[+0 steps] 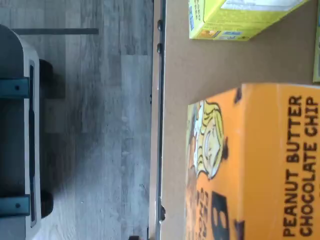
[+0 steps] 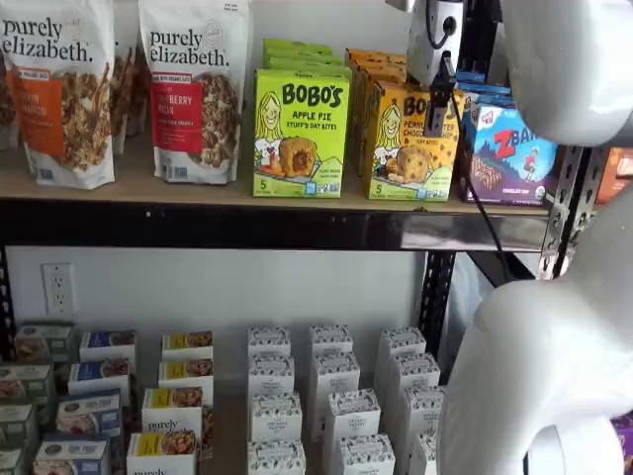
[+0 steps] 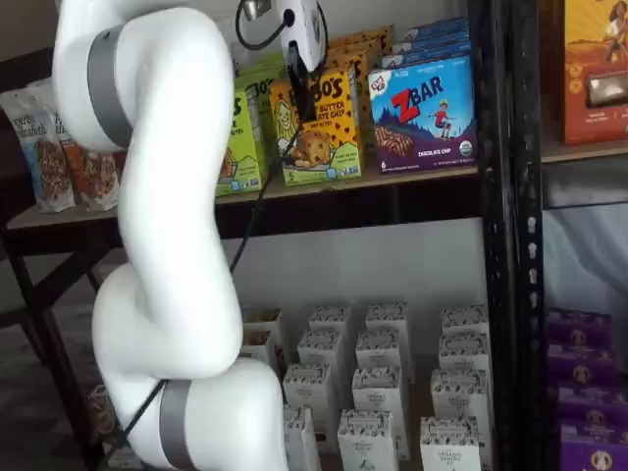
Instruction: Pick up the orange box on the top shelf, the fifth box from the left
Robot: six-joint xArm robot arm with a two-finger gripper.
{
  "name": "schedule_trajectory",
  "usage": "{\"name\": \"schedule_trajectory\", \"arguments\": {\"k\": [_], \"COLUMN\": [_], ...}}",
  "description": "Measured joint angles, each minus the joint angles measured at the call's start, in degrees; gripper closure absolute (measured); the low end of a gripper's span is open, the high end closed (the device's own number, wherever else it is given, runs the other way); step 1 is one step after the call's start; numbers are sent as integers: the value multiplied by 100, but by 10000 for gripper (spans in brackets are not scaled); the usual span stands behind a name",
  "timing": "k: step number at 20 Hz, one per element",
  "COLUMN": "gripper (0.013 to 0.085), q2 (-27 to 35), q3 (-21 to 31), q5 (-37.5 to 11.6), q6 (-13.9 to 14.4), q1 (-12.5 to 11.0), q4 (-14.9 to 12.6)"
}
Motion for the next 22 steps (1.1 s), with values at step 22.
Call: {"name": "schedule_trajectory", "arguments": {"k": [22], "gripper": [410], "q2": [92], "q3": [-123], "q5": [69], "q6": [18], "q1": [29], "q4": [-59]}}
